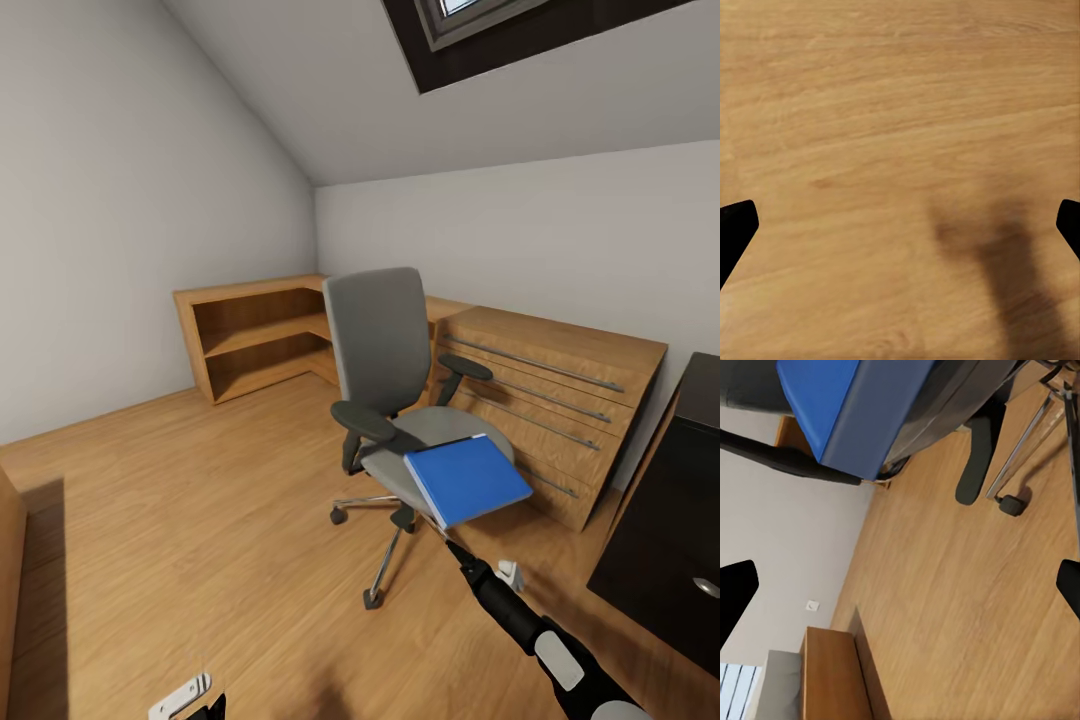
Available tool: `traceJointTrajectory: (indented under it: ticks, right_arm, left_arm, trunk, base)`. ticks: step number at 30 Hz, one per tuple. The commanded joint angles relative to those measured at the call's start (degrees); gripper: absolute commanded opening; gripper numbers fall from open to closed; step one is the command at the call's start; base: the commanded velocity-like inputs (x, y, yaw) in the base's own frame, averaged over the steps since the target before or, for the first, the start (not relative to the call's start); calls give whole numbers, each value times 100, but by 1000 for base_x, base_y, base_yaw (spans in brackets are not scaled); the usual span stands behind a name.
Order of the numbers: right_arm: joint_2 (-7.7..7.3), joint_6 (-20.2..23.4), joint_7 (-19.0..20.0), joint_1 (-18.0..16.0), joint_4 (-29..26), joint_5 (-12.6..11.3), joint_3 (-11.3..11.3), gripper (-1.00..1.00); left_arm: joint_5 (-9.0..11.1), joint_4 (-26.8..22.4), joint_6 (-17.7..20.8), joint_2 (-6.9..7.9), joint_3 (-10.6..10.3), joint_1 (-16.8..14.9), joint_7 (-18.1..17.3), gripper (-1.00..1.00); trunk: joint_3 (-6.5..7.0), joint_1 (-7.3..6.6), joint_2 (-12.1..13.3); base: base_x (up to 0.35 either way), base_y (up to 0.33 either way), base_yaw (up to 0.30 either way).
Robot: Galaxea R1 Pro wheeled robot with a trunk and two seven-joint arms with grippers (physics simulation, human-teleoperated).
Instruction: In the bedroom, organize the workspace by keeping the computer under the desk, ensuring the monitor is on the desk, placing the keyboard on the desk next to the monitor, placing the mouse on the desk next to the keyboard, moving the folder from the swivel chair onto the desk next to the mouse, stacking the notebook on top of the folder with the pen on top of the notebook, and positioning the swivel chair next to the desk.
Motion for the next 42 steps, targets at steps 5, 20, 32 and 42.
traceJointTrajectory:
  ticks: [5,20,32,42]
  right_arm:
    - [1,53,33,-4,4,-46,-13,100]
    - [1,174,33,-4,-7,-63,-8,100]
    - [-8,453,32,-4,-20,-56,-4,100]
    - [-4,457,35,-4,-21,-61,-4,100]
  left_arm:
    - [39,-9,-22,7,-13,-1,33,100]
    - [54,15,-193,12,-13,-1,32,100]
    - [57,15,-198,11,-13,-1,33,100]
    - [57,23,-198,12,-13,-1,33,100]
  trunk:
    - [-6,-1,-2]
    - [-6,-1,-2]
    - [-6,-1,-2]
    - [-6,-1,-2]
  base:
    - [99,0,0]
    - [106,0,0]
    - [3,0,0]
    - [0,0,0]
